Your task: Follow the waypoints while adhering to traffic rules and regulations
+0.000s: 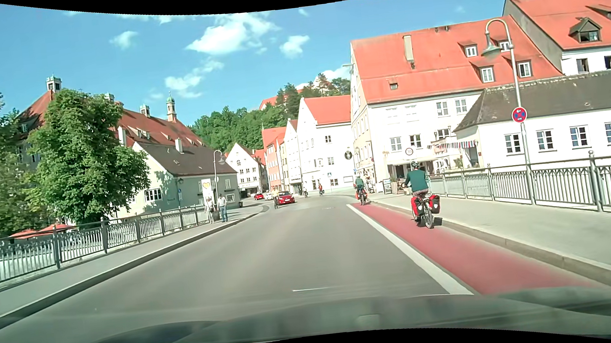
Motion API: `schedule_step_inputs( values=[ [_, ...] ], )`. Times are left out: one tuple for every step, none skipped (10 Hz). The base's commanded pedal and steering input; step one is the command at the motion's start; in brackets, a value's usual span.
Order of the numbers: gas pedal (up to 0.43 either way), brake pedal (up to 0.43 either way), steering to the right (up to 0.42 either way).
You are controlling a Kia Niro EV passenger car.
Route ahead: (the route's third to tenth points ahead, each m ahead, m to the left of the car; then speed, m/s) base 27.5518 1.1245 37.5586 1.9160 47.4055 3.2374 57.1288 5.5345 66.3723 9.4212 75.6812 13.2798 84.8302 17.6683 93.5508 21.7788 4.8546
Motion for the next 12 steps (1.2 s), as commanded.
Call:
schedule_step_inputs(
  values=[
    [0.000,0.140,0.006],
    [0.000,0.128,0.006],
    [0.000,0.098,0.005],
    [0.000,0.085,0.005],
    [0.000,0.073,0.005],
    [0.000,0.067,0.005],
    [0.000,0.061,0.004],
    [0.000,0.061,0.005],
    [0.000,0.055,0.004],
    [0.000,0.043,0.004],
    [0.000,0.049,0.004],
    [0.000,0.037,0.004]
  ],
)
